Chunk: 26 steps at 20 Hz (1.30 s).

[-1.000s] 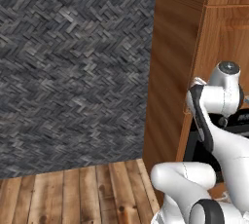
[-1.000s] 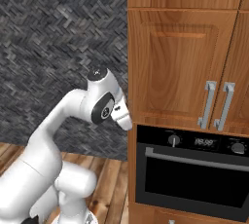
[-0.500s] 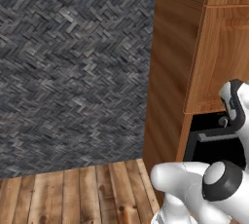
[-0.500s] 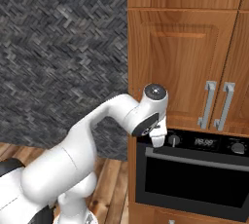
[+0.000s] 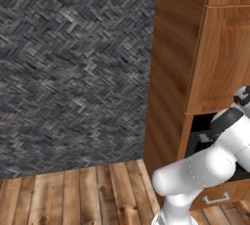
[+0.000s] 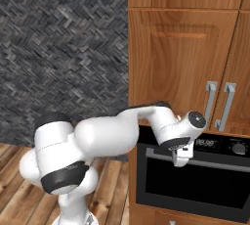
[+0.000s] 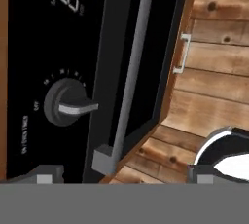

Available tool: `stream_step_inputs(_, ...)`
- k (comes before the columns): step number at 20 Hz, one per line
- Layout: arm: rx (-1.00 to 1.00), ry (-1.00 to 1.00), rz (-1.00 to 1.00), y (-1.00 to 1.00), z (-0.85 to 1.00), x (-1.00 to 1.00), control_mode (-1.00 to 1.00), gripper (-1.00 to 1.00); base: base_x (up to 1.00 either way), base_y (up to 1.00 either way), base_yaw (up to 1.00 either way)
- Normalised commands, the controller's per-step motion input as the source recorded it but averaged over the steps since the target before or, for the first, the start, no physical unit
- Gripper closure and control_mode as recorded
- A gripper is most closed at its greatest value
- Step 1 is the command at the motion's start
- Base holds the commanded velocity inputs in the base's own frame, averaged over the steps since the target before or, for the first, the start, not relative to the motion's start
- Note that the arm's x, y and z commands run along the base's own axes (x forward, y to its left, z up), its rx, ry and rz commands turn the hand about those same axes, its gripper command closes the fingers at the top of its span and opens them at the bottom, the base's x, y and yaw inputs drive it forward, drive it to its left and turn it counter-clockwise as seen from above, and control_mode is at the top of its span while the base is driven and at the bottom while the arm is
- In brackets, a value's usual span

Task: Take the fish from the oven and place it on the plate on the counter.

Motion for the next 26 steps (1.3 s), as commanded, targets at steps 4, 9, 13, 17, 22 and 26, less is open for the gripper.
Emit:
stream_step_inputs(4, 0.37, -0.27, 0.0, -0.59, -0.55, 0.14, -1.0, -1.0, 0.0, 0.0, 0.0)
stream_step_inputs(9, 0.35, -0.36, 0.0, -0.62, -0.18, 0.04, -1.0, -1.0, 0.0, 0.0, 0.0)
stream_step_inputs(13, 0.32, -0.37, 0.0, -0.66, -0.12, 0.01, -1.0, -1.0, 0.0, 0.0, 0.0)
stream_step_inputs(17, 0.33, -0.32, 0.0, -0.55, -0.05, 0.0, -1.0, -1.0, 0.0, 0.0, 0.0)
stream_step_inputs(22, 0.19, -0.12, 0.0, -0.36, -0.05, 0.08, -1.0, -1.0, 0.0, 0.0, 0.0)
stream_step_inputs(26, 0.0, 0.05, 0.0, -0.26, -0.06, 0.28, -1.0, -1.0, 0.0, 0.0, 0.0)
